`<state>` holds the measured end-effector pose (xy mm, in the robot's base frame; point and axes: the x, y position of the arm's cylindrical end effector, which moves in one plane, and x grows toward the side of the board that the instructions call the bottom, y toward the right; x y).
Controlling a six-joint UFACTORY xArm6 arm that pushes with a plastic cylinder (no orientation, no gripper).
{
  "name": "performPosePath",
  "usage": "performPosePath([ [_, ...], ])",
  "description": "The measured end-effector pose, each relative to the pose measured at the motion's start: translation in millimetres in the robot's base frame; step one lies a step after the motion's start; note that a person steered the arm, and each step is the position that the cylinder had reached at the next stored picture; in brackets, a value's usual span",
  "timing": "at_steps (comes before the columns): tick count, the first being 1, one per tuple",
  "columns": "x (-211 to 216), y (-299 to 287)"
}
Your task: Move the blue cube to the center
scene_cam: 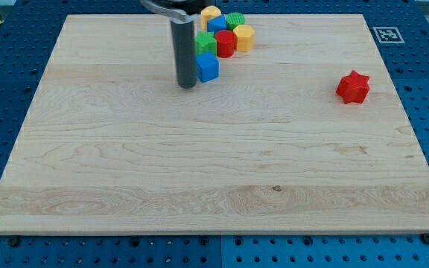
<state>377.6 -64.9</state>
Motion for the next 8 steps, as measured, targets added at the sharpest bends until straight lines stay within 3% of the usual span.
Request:
performPosePath([
  [1, -20.6, -31.5],
  [2, -52.4, -12.0],
  [4, -39.9, 63.4],
  [6, 11.8, 64.5],
  [7, 14.1, 51.7],
  [8, -5.0, 2.6],
])
